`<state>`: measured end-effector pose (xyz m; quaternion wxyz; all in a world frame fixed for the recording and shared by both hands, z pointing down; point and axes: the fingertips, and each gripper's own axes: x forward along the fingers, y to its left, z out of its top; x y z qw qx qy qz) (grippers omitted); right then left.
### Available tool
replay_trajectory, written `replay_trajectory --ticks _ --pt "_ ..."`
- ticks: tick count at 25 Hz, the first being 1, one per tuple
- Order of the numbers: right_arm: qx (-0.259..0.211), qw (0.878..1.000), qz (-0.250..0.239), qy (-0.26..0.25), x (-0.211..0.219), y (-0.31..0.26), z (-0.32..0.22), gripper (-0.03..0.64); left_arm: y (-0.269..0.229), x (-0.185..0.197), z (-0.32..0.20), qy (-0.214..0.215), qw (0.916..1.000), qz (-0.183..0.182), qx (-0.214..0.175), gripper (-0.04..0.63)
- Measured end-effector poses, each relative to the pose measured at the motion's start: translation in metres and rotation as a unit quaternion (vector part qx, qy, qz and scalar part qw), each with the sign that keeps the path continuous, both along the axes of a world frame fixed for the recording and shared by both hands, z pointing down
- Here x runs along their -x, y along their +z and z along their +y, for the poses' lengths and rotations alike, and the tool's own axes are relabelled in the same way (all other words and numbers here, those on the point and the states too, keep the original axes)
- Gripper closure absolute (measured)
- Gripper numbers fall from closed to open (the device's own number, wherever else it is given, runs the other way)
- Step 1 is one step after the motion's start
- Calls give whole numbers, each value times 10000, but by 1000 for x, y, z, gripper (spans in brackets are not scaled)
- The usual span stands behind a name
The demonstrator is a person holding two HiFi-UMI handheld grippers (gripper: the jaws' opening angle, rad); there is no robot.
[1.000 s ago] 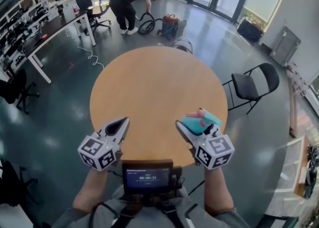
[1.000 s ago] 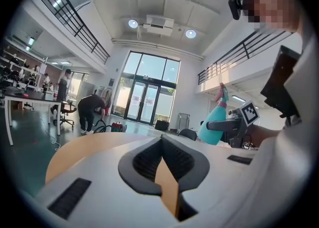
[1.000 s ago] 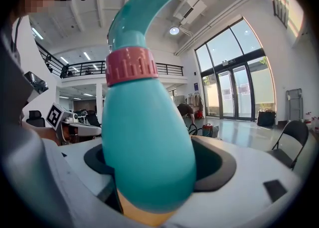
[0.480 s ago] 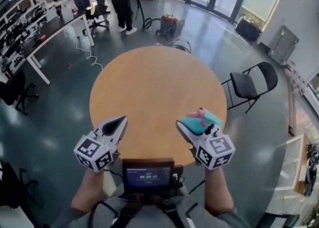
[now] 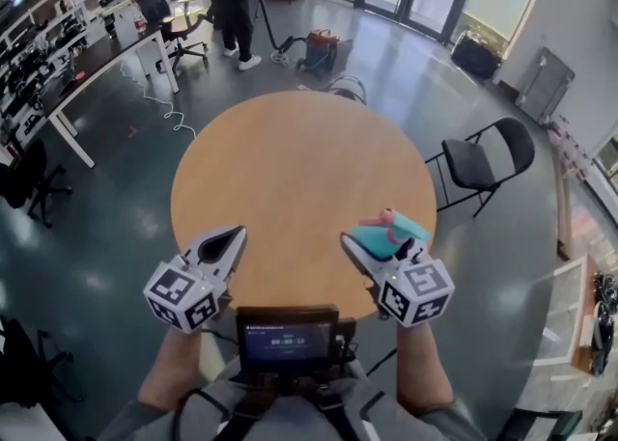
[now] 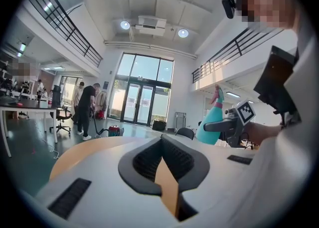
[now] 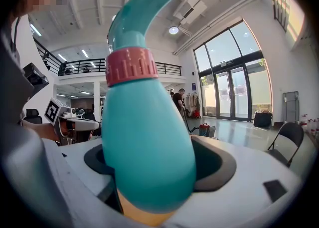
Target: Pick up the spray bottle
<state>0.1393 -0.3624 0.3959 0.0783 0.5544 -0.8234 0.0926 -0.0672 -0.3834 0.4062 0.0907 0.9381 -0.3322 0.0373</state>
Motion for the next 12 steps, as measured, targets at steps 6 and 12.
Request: replay_trajectory --ticks 6,12 --pt "8 10000 13 45 3 1 2 181 3 3 2 -3 10000 32 34 592" --pt "37 10000 4 55 2 6 3 181 8 4 4 -20 10000 48 80 592"
